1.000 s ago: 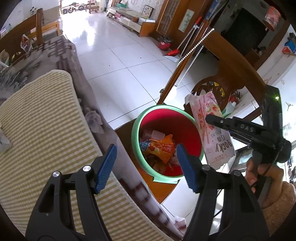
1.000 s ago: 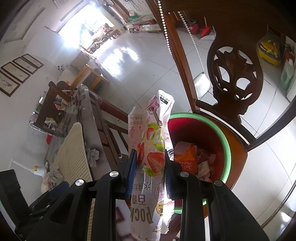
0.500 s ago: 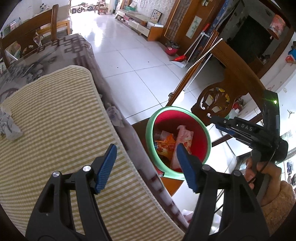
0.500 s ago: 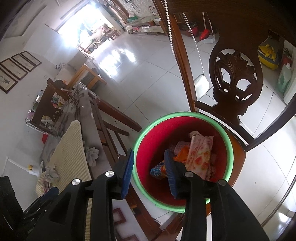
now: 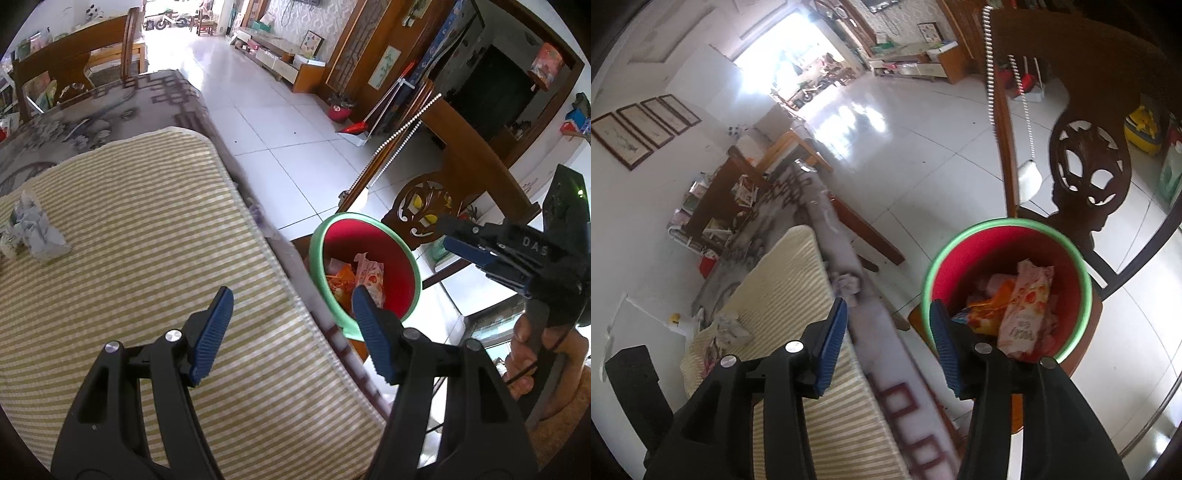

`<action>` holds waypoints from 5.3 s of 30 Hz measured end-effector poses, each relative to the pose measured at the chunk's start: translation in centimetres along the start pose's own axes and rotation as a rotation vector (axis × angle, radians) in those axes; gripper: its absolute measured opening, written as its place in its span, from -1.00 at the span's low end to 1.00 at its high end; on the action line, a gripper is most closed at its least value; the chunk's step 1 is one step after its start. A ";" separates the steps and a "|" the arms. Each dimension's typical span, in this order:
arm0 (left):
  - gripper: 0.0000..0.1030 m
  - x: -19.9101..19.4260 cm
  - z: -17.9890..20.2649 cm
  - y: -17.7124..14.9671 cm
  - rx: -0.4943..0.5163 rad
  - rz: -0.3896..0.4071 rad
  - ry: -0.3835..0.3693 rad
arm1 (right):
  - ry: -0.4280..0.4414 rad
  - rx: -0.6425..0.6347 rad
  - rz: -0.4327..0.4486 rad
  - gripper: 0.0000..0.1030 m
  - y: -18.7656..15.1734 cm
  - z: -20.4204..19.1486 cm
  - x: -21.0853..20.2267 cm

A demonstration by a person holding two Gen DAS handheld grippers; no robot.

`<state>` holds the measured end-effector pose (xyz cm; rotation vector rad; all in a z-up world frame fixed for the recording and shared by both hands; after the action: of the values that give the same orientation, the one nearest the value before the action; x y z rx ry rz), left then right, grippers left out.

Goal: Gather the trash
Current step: 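Move both grippers back to the trash on the mattress, then grasp the pink Pocky wrapper with left while right grasps the blue-printed packet, then lift the pink wrapper with left while right lifts the blue packet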

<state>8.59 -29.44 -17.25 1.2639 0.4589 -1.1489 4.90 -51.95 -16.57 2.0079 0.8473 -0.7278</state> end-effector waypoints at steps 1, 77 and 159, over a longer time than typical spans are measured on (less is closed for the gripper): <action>0.24 -0.3 -0.5 -0.2 -0.002 0.003 -0.001 | 0.004 -0.003 -0.002 -0.03 -0.4 -0.9 0.1; 0.18 -16.3 -42.5 -14.8 -0.535 0.074 0.375 | 0.142 -0.694 -0.400 -0.54 -17.2 -46.8 28.7; -0.68 4.1 4.0 1.6 0.046 -0.067 -0.100 | -0.031 0.039 0.010 -0.54 -2.3 3.4 0.3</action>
<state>10.46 -34.93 -18.56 1.2319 0.4056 -1.2794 2.68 -53.72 -19.57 2.0290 0.8101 -0.7730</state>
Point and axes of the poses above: each gripper's, at about its wrist camera, not at the fingertips, and x roughly the way its jaws point, z to its right, y to its top, the point moved 5 cm from there along x, roughly the way its jaws point, and after that the axes turned 4 degrees about -x, right-handed, at the moved point
